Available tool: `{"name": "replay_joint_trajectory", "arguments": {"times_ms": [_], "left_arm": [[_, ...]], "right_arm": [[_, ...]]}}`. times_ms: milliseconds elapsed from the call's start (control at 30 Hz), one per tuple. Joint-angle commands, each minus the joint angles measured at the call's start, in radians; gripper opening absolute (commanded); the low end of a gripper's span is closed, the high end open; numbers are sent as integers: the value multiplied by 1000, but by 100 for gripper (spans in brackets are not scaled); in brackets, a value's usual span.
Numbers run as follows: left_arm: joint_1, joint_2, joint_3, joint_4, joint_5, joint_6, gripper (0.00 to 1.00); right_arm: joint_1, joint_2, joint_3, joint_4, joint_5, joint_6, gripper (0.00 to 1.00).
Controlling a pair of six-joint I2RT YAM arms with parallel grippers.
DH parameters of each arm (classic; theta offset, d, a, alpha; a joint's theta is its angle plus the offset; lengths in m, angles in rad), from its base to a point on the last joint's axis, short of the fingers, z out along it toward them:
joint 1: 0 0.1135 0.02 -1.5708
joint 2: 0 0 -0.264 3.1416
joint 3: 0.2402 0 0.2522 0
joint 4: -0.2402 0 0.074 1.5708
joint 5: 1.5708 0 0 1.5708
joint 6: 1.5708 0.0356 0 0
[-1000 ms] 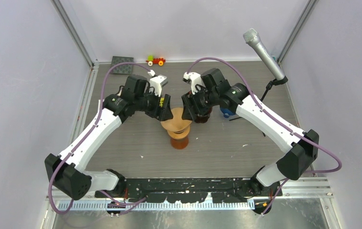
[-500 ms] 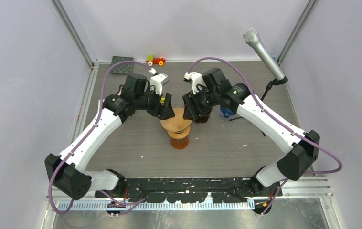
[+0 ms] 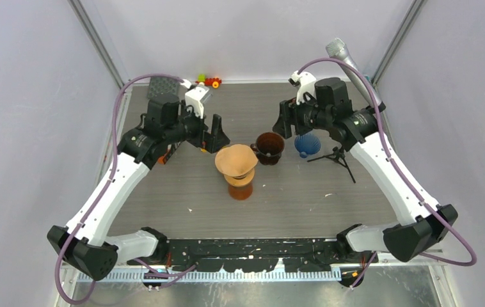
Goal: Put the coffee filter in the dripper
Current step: Place the coffee filter in the coffee dripper, then move the coffee server to the center of the board.
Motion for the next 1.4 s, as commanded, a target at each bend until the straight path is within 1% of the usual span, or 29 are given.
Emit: {"name": "replay_joint_trajectory", "arguments": {"times_ms": [0, 267, 533, 700, 867, 1000, 1100, 1200, 1333, 1367], "left_arm": [[16, -31, 45, 38, -109, -8, 100], [55, -50, 56, 22, -216, -21, 100], [99, -55, 30, 22, -203, -20, 100], [108, -50, 18, 29, -183, -7, 100], [111, -40, 8, 38, -170, 2, 100], [113, -36, -2, 45, -168, 7, 100], [114, -34, -7, 46, -170, 12, 100], [116, -33, -12, 50, -173, 23, 100], [118, -30, -36, 67, -204, 59, 100], [119, -28, -45, 73, -217, 71, 100]], "right_arm": [[-32, 75, -6, 35, 132, -31, 69], [-51, 338, 78, 33, 165, -141, 66], [-62, 545, 213, -2, 179, -222, 62], [-77, 617, 252, -38, 174, -254, 59], [-90, 657, 257, -65, 142, -273, 59], [-98, 683, 250, -78, 104, -279, 56], [-98, 694, 241, -80, 82, -278, 52], [-103, 699, 236, -87, 57, -271, 45], [-117, 698, 233, -107, 20, -258, 30], [-120, 693, 227, -110, 17, -258, 24]]}}
